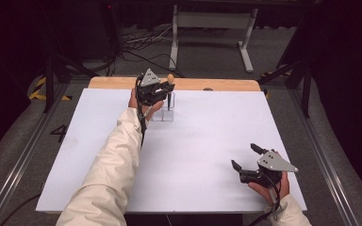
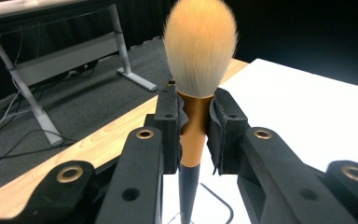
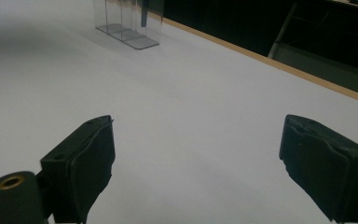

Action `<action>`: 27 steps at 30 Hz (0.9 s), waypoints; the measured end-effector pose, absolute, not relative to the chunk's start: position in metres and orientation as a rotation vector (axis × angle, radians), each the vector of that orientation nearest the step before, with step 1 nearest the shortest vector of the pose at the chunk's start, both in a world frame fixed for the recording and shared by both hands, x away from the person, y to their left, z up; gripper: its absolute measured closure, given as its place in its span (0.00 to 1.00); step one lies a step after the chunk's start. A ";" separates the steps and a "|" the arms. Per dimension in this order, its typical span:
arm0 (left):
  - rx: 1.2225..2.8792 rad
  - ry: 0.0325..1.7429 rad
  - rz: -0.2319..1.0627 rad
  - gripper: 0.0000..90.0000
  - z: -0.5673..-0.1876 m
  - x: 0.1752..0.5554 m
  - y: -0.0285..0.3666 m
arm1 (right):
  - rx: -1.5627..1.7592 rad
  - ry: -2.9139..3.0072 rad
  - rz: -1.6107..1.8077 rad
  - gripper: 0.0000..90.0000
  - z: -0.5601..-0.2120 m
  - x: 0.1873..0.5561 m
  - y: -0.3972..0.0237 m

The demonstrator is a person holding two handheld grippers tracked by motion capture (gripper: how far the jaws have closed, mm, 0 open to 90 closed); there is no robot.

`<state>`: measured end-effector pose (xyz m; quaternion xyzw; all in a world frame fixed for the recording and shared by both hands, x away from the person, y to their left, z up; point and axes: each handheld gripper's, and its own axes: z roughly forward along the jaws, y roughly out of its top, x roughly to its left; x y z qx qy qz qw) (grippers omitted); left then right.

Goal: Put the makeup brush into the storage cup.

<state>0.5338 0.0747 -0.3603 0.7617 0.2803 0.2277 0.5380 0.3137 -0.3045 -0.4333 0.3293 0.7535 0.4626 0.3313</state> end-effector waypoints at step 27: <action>1.828 0.687 0.526 0.84 -0.367 0.532 0.076 | 0.858 1.979 1.198 0.12 -0.434 0.314 -0.304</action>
